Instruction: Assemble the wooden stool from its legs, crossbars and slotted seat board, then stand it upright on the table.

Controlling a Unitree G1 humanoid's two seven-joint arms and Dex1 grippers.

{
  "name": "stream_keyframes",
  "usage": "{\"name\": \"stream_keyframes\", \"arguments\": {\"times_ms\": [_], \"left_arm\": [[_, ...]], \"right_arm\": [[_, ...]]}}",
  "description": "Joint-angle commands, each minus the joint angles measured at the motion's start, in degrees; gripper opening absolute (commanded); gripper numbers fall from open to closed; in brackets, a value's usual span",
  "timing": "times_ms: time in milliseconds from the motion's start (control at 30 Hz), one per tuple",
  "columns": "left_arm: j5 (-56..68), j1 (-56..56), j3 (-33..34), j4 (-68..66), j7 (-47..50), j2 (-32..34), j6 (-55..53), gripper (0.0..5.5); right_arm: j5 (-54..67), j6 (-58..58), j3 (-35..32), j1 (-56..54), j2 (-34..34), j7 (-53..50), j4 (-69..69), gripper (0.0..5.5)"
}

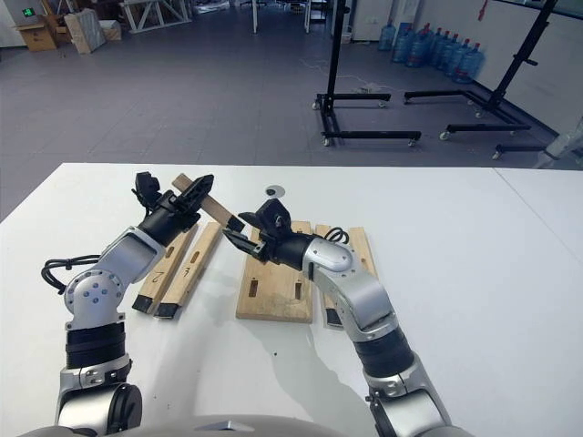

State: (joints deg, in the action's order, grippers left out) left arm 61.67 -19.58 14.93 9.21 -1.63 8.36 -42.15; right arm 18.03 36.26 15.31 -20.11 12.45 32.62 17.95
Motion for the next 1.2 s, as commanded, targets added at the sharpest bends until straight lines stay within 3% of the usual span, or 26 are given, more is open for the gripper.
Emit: {"name": "stream_keyframes", "arguments": {"times_ms": [33,233,500,733,1200], "left_arm": [[-5.0,0.6,1.1,-1.1,-1.8,4.4,1.3,0.39],[-18.1,2.7,1.8,1.3,-8.6,17.5,6.0,0.39],[-22.9,5.7,3.2,-3.8,-12.1,13.9,13.2,0.39],[-29.8,8.0,1.0,-9.4,-16.3,12.9,19.6,0.39],[-34.3,5.8,0.9,-18.2,-19.0,10.0,27.6,0.39]], "right_arm": [[1.6,2.1,-3.4,-0.7,3.2,1.1,1.6,3.00],[0.5,0.9,-8.2,-1.5,5.0,-1.3,-3.8,4.01],[-1.5,-0.5,-6.0,0.9,2.4,-4.1,-6.6,5.21],[0.2,0.0,-10.1,0.8,1.5,-5.7,-7.4,5.25],[-0.2,0.0,-10.0,1.1,1.0,-6.2,-7.6,5.25]]}}
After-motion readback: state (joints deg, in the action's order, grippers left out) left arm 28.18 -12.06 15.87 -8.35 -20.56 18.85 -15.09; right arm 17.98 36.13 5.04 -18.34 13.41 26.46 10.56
